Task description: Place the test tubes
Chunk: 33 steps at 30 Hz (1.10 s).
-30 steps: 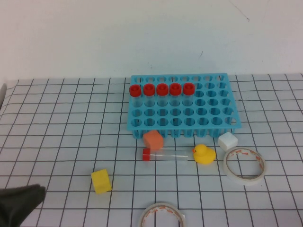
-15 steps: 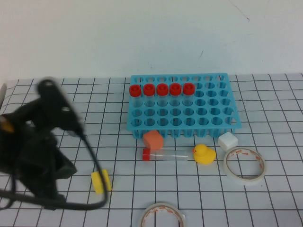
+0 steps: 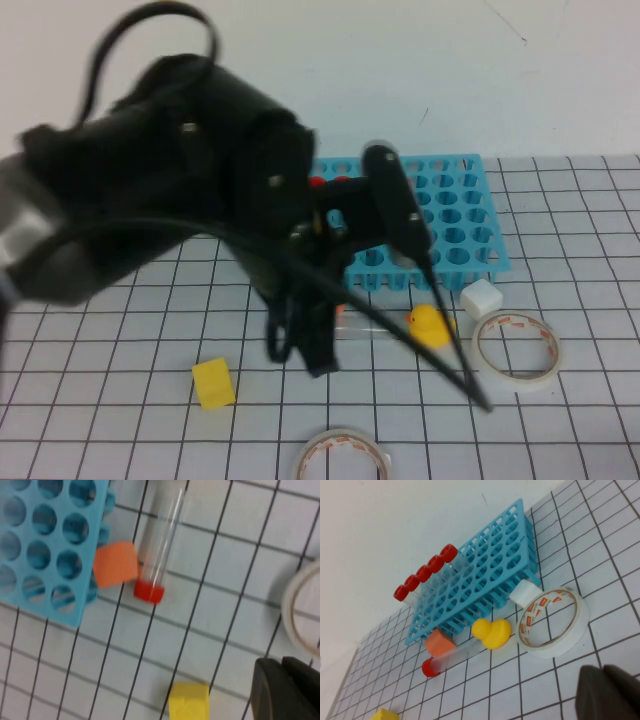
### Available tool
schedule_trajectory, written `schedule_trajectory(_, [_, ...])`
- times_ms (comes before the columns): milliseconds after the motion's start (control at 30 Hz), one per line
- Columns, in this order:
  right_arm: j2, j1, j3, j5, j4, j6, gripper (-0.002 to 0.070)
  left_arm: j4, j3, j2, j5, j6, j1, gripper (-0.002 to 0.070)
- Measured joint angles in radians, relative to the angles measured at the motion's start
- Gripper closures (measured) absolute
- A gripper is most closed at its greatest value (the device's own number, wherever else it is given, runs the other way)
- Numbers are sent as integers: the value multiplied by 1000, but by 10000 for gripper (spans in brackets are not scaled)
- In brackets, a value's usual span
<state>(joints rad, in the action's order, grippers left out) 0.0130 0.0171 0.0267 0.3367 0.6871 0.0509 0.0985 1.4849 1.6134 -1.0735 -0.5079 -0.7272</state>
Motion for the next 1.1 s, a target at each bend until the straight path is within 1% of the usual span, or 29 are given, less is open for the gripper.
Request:
schedule_trajectory(67, [0, 0, 0, 0, 0, 0, 678, 2, 48, 54, -4, 33, -11, 676])
schedule_trajectory(267, [0, 0, 0, 0, 0, 0, 678, 6, 212, 240, -33, 221, -13, 676])
schedule_trajectory(400, [0, 0, 0, 0, -2, -2, 678, 27, 300, 367, -83, 370, -13, 673])
schedule_trajectory(467, [0, 0, 0, 0, -2, -2, 678, 30, 337, 415, -107, 450, -13, 656])
schedule_trajectory(567, [0, 0, 0, 0, -2, -4, 678, 43, 385, 469, -131, 557, -13, 591])
schedule_trajectory(700, [0, 0, 0, 0, -2, -6, 678, 47, 404, 513, -140, 754, -11, 461])
schedule_trajectory(800, [0, 0, 0, 0, -2, -8, 678, 40, 404, 525, -143, 964, -7, 368])
schedule_trajectory(833, [0, 0, 0, 0, -2, -8, 678, 32, 404, 526, -143, 1039, -2, 351])
schedule_trajectory(933, [0, 0, 0, 0, -2, -8, 678, 30, 406, 528, -143, 1267, 9, 331])
schedule_trajectory(1033, [0, 0, 0, 0, -2, -8, 678, 40, 408, 528, -143, 1537, 12, 328])
schedule_trajectory(1100, [0, 0, 0, 0, -2, -8, 678, 43, 410, 528, -143, 1682, 14, 327])
